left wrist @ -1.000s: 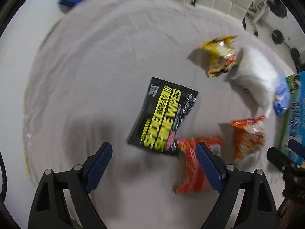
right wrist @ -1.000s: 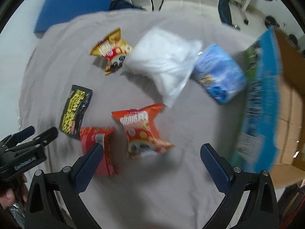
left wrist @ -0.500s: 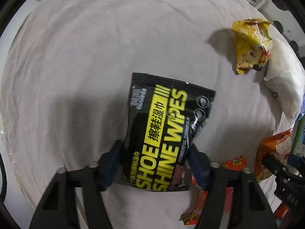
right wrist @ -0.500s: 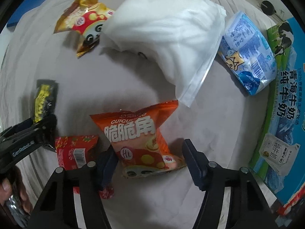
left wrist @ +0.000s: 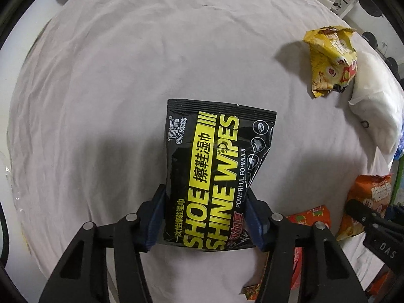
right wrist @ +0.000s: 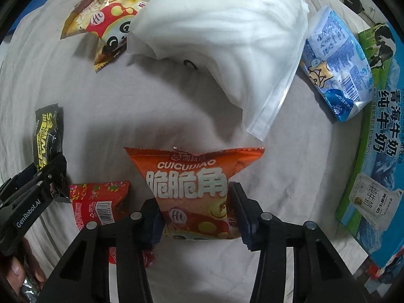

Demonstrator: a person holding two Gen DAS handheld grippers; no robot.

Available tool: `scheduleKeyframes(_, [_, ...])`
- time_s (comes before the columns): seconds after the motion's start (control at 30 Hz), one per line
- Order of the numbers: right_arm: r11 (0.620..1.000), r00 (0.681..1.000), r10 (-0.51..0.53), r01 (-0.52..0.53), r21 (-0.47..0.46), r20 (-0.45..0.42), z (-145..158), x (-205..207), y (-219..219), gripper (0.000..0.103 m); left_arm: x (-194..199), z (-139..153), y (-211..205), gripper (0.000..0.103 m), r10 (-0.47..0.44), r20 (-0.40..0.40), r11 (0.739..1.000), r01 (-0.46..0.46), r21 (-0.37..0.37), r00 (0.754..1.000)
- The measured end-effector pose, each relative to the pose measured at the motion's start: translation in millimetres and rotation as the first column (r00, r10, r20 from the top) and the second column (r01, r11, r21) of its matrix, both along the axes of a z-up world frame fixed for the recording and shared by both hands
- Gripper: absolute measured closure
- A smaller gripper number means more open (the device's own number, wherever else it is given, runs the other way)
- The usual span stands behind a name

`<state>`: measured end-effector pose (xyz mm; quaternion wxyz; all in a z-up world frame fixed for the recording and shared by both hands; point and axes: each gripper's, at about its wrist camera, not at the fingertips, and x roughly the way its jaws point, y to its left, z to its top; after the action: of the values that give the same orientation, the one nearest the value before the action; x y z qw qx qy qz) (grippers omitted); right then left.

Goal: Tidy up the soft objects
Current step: 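Carry both packs over the cardboard box and open both grippers to drop them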

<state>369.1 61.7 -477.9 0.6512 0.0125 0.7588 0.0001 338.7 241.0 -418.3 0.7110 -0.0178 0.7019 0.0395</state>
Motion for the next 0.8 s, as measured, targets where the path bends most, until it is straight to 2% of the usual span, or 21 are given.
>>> scheduleKeyframes(0.1, [1.0,1.0,0.007,-0.007,-0.003,0.006,2.9,-1.2,4.4,0.059,-4.6,9.2,-2.6,0.05,0.01,0.02,1.0,-0.01,0.002,1.0])
scheduleKeyframes(0.33, [1.0,0.998,0.028,-0.028,-0.002,0.047,24.1,-13.2,9.9,0.059,-10.9,52.7,-4.1,0.05,0.03,0.1,1.0,-0.029,-0.011,0.995])
scheduleKeyframes(0.73, [0.995,0.984,0.064,-0.075,0.06,0.169,114.0,-41.4,-14.7,0.059,-42.7,147.5,-33.5,0.05,-0.004,0.229,0.997,0.021,-0.069,0.973])
scheduleKeyframes(0.8, [0.994,0.981,0.057,-0.072,0.076,0.187,126.7,-47.2,-28.8,0.059,-43.8,149.6,-40.9,0.05,-0.014,0.243,0.997,0.033,-0.075,0.97])
